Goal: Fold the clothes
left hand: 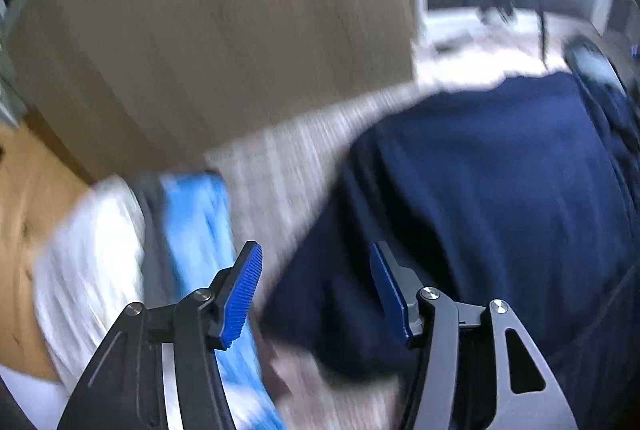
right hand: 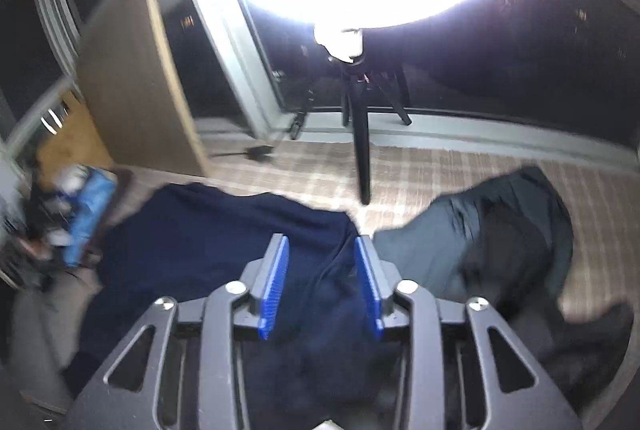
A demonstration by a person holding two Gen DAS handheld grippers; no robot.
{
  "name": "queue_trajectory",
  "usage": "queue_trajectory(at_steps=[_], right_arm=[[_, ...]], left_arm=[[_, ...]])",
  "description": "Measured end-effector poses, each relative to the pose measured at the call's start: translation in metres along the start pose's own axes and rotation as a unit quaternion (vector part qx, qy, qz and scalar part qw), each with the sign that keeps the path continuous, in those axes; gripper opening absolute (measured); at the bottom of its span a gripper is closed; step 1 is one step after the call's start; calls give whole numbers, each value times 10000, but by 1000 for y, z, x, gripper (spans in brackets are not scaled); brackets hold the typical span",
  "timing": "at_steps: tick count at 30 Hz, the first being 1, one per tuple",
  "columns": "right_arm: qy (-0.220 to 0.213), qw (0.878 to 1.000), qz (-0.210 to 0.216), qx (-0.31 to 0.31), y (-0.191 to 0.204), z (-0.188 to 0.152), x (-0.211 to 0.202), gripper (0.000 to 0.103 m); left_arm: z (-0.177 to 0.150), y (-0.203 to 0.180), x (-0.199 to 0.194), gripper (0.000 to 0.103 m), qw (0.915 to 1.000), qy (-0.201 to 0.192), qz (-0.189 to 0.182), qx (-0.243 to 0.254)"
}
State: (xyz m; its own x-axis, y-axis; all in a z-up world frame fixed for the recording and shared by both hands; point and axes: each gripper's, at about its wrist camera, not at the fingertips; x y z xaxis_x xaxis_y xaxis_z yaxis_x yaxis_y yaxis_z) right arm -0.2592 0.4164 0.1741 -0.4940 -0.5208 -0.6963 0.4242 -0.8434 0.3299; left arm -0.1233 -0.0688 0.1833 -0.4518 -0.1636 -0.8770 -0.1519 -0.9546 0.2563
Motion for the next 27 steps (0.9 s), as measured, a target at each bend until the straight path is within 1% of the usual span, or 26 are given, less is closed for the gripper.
queue_trajectory(at_steps=[3,6,7,8,9,10,11,13,14,15,16,18,19,21,23,25,27], right_arm=[[-44,9996,223,175,1,-29,-45,37],[-164,9995,116,243,1,-59,-88,37],[-183,9993,60,316,0,-69,-100,39],[-191,9989,-15,417,-1,-81,-111,39],[-195,9985,-90,512,-2,-91,-120,39],[-197,9979,-153,595,-5,-101,-126,39],[-202,9973,-207,671,-7,-108,-131,39],[-211,9959,-321,823,-9,-124,-141,39],[-202,9952,-355,894,-11,-132,-145,39],[-170,9945,-352,977,-12,-140,-148,39],[-126,9935,-332,1077,-13,-148,-151,39],[-29,9918,-291,1245,-11,-167,-155,39],[3,9915,-281,1270,-9,-177,-158,39],[111,9916,-333,1243,1,-204,-165,39],[282,9919,-556,1111,14,-233,-171,39],[488,9905,-675,1093,23,-267,-174,39],[683,9877,-762,1180,32,-303,-174,39]], left_arm=[[-34,-18,22,54,9990,405,-168,86],[-48,-32,38,54,9981,533,-282,119],[-50,-35,40,53,9983,485,-281,148],[-53,-35,43,39,9982,455,-365,122],[-55,-34,45,5,9977,506,-449,81],[-57,-32,46,4,9974,552,-451,45],[-58,-28,43,0,9983,575,-57,30],[-58,-20,35,0,9954,599,748,-5],[-57,-13,24,0,9908,517,1250,-61],[-57,-6,12,0,9851,433,1658,-127],[-57,-1,-1,0,9867,353,1566,-236],[-65,-1,-31,17,9962,152,823,-249],[-73,-6,-48,22,9982,38,573,-145],[-99,-20,-83,40,9993,-112,313,173],[-141,-34,-117,43,9986,-204,-28,486],[-174,-40,-132,44,9977,-85,-321,584],[-222,-49,-145,45,9963,130,-623,573]])
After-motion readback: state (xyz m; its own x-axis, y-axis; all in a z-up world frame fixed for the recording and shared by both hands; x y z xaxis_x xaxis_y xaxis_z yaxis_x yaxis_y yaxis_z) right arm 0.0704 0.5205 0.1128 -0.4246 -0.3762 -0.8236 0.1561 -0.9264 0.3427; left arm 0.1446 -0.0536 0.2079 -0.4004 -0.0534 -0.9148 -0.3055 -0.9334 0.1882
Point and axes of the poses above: each gripper's, at about its wrist camera, not at the fingertips, and x roughly the way its jaws point, y to its left, z to its top, and after that the axes turned 5 degrees about x, right-handed
